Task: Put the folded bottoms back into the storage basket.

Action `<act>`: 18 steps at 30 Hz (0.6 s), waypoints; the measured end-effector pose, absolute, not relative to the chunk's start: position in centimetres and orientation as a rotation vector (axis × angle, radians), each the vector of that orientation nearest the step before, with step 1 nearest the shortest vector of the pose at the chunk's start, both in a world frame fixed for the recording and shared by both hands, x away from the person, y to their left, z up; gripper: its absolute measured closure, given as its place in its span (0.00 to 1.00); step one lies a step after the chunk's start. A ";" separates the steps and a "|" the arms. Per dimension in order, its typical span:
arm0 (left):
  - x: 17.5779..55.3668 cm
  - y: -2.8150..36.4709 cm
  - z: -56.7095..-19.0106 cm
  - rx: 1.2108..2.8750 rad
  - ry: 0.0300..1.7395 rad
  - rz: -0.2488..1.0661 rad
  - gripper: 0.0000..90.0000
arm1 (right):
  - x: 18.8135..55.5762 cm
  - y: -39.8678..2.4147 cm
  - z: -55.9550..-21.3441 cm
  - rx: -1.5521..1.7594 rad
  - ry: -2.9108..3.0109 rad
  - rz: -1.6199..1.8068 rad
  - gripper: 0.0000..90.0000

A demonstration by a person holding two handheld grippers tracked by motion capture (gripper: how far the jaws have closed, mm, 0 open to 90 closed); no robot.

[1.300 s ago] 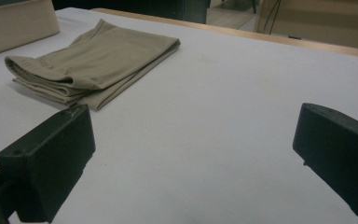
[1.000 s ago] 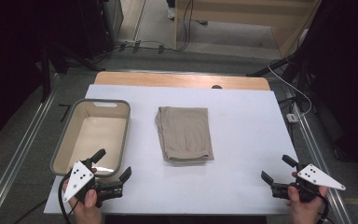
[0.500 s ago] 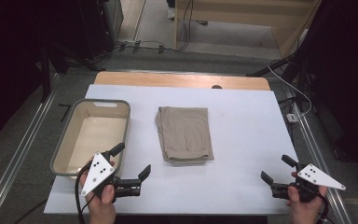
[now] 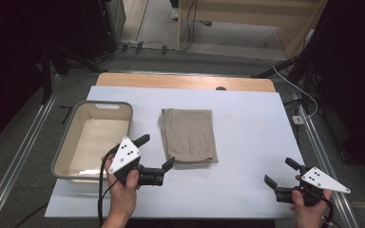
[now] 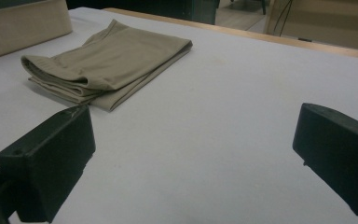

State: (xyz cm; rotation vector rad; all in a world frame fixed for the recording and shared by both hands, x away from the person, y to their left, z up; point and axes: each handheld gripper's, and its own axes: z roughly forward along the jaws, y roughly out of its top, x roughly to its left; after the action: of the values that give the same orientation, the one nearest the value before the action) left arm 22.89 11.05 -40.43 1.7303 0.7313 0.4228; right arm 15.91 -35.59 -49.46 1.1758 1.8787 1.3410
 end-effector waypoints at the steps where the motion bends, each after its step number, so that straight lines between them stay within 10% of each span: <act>1: 23.1 10.7 -40.4 1.730 0.736 0.425 0.00 | 15.9 -35.5 -49.4 1.177 1.879 1.336 0.00; 18: 27.3 5.5 -44.3 1.867 0.899 0.341 0.03 | 15.9 -35.4 -49.5 1.166 1.888 1.325 0.00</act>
State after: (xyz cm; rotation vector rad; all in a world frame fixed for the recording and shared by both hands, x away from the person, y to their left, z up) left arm 27.34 5.48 -44.26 1.8668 0.8990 0.3411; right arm 15.89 -35.44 -49.47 1.1658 1.8882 1.3247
